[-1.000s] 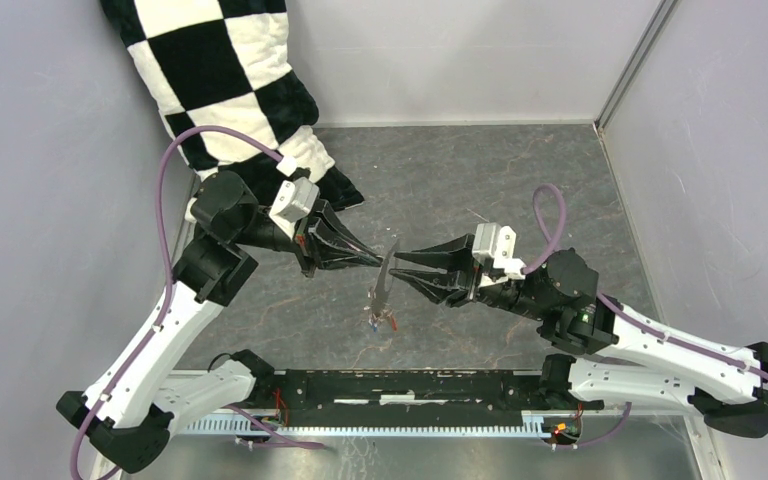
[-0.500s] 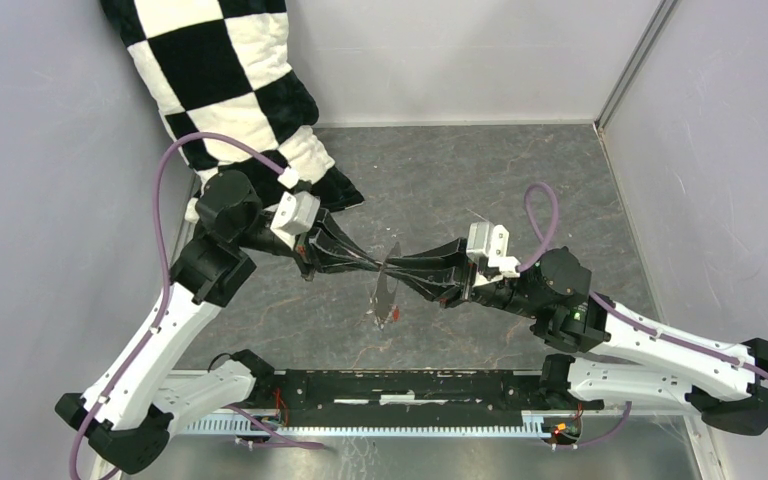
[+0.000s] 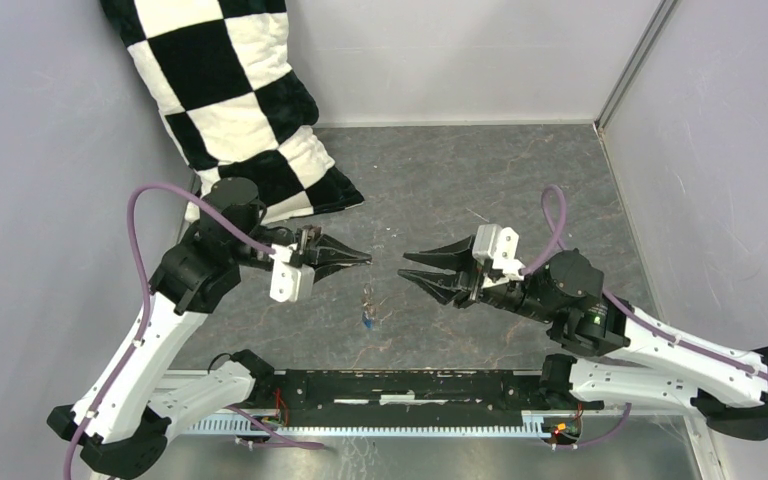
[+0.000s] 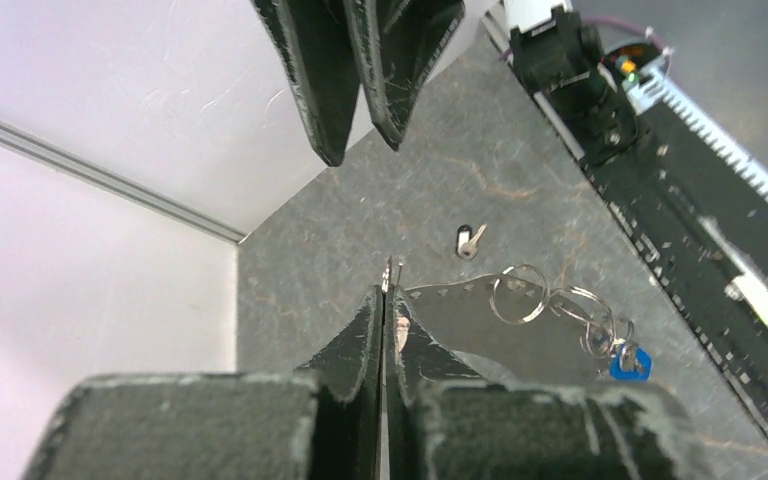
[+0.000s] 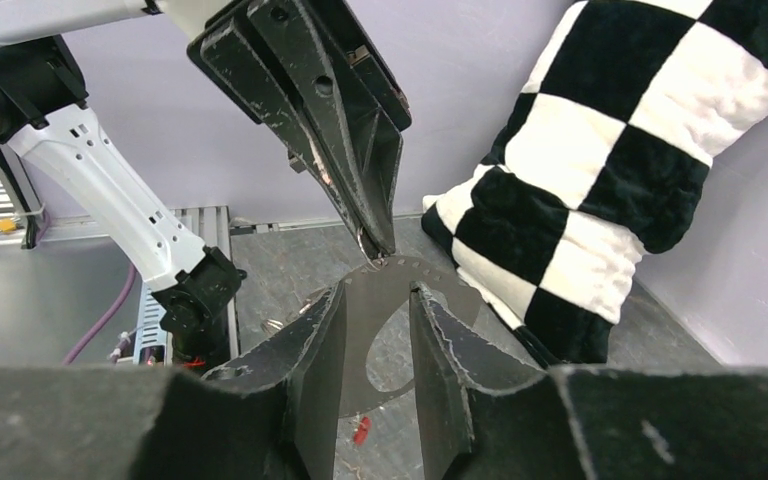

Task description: Put the keys on the keyring

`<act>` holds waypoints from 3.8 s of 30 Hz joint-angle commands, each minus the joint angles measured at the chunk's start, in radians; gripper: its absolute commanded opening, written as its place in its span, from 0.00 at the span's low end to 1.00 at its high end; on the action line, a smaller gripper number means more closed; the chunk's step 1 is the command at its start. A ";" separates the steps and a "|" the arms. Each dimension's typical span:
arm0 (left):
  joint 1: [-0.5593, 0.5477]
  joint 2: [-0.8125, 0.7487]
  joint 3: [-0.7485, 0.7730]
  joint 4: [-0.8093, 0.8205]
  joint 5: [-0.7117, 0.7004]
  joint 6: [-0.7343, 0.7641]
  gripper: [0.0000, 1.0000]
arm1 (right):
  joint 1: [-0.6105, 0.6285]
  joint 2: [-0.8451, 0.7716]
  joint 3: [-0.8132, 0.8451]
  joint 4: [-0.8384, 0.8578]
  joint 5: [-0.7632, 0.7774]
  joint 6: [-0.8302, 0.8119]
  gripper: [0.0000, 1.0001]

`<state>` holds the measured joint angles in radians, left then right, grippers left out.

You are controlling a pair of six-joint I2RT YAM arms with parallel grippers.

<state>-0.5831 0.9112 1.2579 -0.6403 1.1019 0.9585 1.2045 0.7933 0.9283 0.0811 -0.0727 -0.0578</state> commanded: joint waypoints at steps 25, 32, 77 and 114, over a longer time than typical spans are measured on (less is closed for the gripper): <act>-0.003 0.066 0.155 -0.377 -0.134 0.478 0.02 | 0.018 0.290 0.331 -0.361 0.017 -0.229 0.39; -0.007 0.081 0.163 -0.436 -0.161 0.474 0.02 | 0.043 0.331 0.357 -0.354 0.100 -0.252 0.36; -0.013 0.084 0.190 -0.446 -0.177 0.243 0.33 | 0.110 0.221 0.135 -0.020 0.261 -0.233 0.01; -0.013 0.092 0.175 -0.579 -0.137 0.228 0.28 | 0.109 0.190 0.119 -0.028 0.132 -0.255 0.01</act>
<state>-0.5915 0.9958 1.4036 -1.0943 0.9630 1.0622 1.3148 1.0126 1.0340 -0.0082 0.0387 -0.2943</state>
